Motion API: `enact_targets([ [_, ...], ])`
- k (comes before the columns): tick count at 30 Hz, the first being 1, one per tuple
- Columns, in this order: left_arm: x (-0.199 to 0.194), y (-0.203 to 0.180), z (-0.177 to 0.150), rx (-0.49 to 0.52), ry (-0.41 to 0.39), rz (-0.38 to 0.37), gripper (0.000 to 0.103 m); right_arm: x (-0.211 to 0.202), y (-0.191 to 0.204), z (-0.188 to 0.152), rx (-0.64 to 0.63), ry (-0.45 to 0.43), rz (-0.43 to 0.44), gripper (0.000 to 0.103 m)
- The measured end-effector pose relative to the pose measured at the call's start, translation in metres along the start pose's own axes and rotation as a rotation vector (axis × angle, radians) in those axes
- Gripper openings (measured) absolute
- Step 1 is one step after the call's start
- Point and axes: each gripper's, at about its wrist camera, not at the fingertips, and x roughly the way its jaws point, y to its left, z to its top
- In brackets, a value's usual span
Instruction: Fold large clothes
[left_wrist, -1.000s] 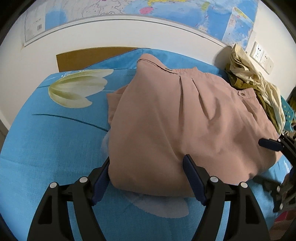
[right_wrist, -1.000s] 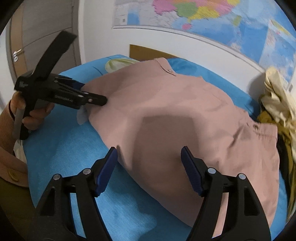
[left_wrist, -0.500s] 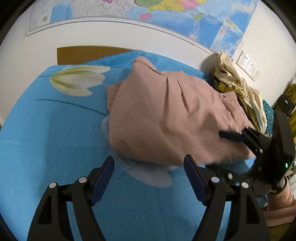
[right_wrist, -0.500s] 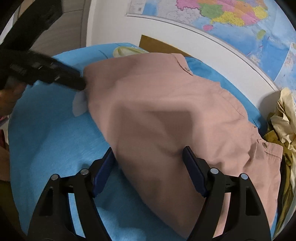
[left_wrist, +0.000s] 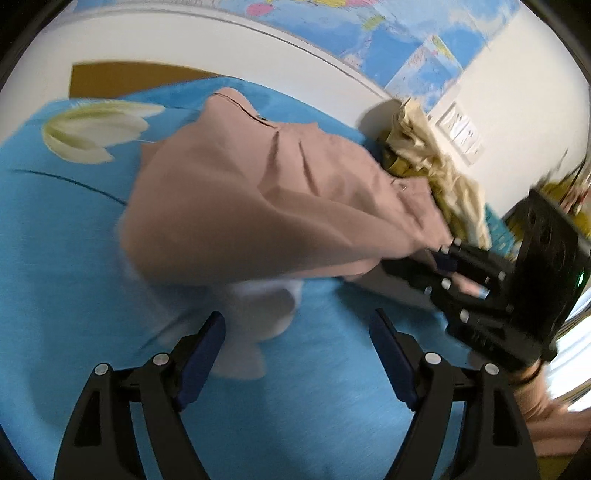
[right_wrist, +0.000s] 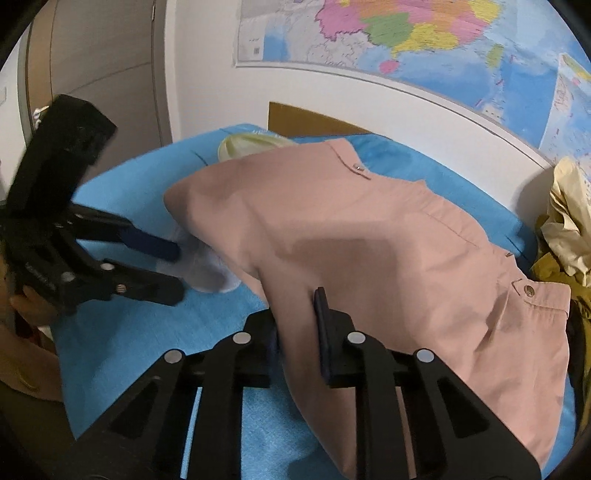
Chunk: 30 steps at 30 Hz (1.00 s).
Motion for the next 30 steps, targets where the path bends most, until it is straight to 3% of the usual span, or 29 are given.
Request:
enact_targets([
  [3,0.007,0.004,0.007,-0.053,-0.011,-0.049,0.079,-0.003,-0.002,0.0,0.024,-0.008,0.015,0.016],
  [8,0.008,0.018,0.018,-0.175,-0.048,-0.192,0.084,-0.003,-0.005,0.0,0.048,-0.012,0.031,0.016],
  [15,0.019,0.029,0.043,-0.271,-0.047,-0.235,0.085,-0.004,-0.01,-0.002,0.09,-0.016,0.065,0.016],
  [20,0.043,0.017,0.062,-0.221,0.039,-0.189,0.086,-0.003,-0.013,-0.003,0.133,-0.015,0.089,0.016],
  [23,0.052,0.016,0.07,-0.224,0.05,-0.163,0.08,-0.006,-0.015,-0.007,0.16,-0.018,0.114,0.023],
  [26,0.056,0.014,0.072,-0.198,0.054,-0.109,0.063,-0.021,-0.025,-0.016,0.23,-0.03,0.167,0.032],
  [28,0.056,0.012,0.071,-0.175,0.054,-0.06,0.052,-0.038,-0.039,-0.028,0.297,-0.045,0.191,0.053],
  [30,0.055,0.014,0.07,-0.169,0.054,-0.031,0.041,-0.063,-0.06,-0.051,0.394,-0.059,0.207,0.057],
])
